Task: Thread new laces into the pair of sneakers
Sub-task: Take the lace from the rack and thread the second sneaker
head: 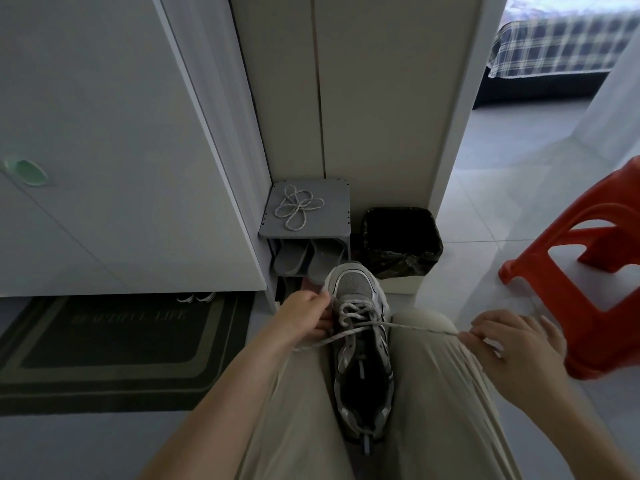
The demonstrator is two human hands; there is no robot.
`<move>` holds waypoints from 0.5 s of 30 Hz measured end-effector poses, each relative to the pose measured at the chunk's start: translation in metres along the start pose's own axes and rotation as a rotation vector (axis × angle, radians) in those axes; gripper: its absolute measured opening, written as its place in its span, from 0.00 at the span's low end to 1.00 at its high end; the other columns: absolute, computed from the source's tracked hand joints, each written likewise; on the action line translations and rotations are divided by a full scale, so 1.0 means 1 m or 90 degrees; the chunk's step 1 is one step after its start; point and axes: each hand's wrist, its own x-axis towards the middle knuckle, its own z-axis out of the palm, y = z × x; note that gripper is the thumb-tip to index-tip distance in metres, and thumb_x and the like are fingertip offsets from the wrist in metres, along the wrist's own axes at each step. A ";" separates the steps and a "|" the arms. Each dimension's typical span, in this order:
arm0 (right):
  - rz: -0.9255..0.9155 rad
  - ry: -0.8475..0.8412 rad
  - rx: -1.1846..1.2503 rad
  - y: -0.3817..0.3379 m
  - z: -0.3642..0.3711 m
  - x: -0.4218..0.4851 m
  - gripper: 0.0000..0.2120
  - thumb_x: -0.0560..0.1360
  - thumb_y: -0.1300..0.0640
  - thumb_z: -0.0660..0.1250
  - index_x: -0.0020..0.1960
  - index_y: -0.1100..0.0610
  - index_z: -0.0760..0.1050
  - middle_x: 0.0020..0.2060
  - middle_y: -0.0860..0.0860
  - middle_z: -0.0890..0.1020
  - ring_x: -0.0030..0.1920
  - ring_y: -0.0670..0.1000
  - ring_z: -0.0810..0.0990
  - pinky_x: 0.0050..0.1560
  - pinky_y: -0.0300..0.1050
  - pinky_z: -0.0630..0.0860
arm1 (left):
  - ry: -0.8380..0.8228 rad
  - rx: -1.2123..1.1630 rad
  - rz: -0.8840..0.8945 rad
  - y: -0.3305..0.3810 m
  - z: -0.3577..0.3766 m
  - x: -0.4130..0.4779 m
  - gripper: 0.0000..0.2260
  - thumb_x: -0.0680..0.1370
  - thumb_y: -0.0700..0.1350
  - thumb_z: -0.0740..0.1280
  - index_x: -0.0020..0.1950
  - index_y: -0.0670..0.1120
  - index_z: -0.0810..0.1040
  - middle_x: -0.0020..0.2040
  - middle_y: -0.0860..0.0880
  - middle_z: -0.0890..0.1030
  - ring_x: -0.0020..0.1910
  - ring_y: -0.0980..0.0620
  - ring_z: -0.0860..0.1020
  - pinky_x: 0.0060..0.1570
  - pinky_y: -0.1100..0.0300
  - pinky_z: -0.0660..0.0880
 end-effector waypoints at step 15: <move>0.092 -0.121 0.495 -0.047 -0.043 0.015 0.05 0.74 0.55 0.69 0.47 0.46 0.76 0.30 0.52 0.82 0.23 0.49 0.67 0.24 0.38 0.67 | 0.196 0.065 0.279 -0.004 0.004 -0.029 0.04 0.78 0.45 0.64 0.50 0.53 0.77 0.47 0.56 0.79 0.46 0.63 0.77 0.46 0.72 0.71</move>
